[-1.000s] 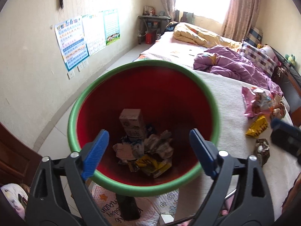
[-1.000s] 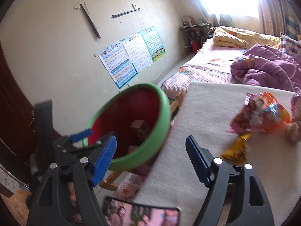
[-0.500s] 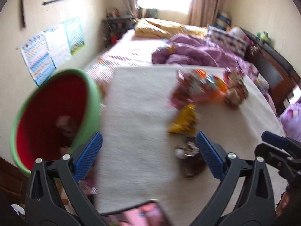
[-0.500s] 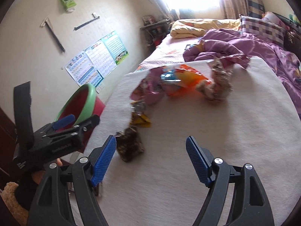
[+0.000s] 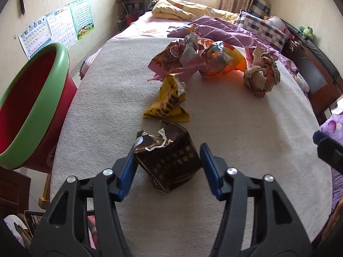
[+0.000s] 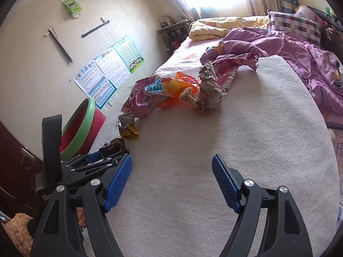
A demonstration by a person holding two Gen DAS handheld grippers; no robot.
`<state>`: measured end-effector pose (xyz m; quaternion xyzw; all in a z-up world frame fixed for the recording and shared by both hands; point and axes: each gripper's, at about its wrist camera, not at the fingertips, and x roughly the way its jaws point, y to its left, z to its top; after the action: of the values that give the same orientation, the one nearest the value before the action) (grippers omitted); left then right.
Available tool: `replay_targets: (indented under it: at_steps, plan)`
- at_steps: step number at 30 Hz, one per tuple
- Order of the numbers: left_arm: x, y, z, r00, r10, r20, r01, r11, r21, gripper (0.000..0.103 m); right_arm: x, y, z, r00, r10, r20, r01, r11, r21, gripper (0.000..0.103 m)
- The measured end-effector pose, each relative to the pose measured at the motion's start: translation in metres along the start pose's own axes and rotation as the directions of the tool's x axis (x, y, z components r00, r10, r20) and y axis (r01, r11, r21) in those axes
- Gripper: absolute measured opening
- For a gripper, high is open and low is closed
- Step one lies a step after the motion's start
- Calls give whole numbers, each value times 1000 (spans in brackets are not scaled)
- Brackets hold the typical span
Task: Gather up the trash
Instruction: 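Grasp the brown chocolate wrapper with the left tool while right grasps crumpled paper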
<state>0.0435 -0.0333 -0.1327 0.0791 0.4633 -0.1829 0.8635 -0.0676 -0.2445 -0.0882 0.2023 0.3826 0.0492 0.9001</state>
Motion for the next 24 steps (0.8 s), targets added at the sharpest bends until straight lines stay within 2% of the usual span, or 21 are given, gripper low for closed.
replay_targets:
  at_steps: [3, 10, 16, 20, 21, 22, 24]
  plan:
    - [-5, -4, -2, 1000, 5, 2, -5, 1000, -4, 55, 4, -6, 10, 1000, -3, 2, 3, 1000, -19, 74]
    - [-22, -11, -5, 1000, 23, 15, -22, 1000, -13, 55, 29, -21, 60, 998, -55, 32, 58, 995, -84, 75]
    - [-32, -14, -1, 999, 36, 29, -35, 999, -16, 55, 69, -38, 88, 995, -98, 2, 97, 991, -94, 75]
    - [-37, -15, -2, 998, 47, 35, -46, 999, -21, 55, 89, -46, 94, 996, -87, -33, 85, 994, -75, 73]
    - [-37, -15, -2, 998, 49, 35, -48, 999, -22, 55, 92, -47, 94, 996, -80, -46, 77, 994, -79, 63]
    - [-37, -14, -2, 998, 50, 34, -50, 998, -25, 55, 94, -46, 94, 995, -74, -60, 69, 994, -87, 47]
    - [-37, -13, -2, 998, 52, 32, -51, 998, -27, 55, 92, -44, 93, 995, -71, -63, 64, 993, -99, 34]
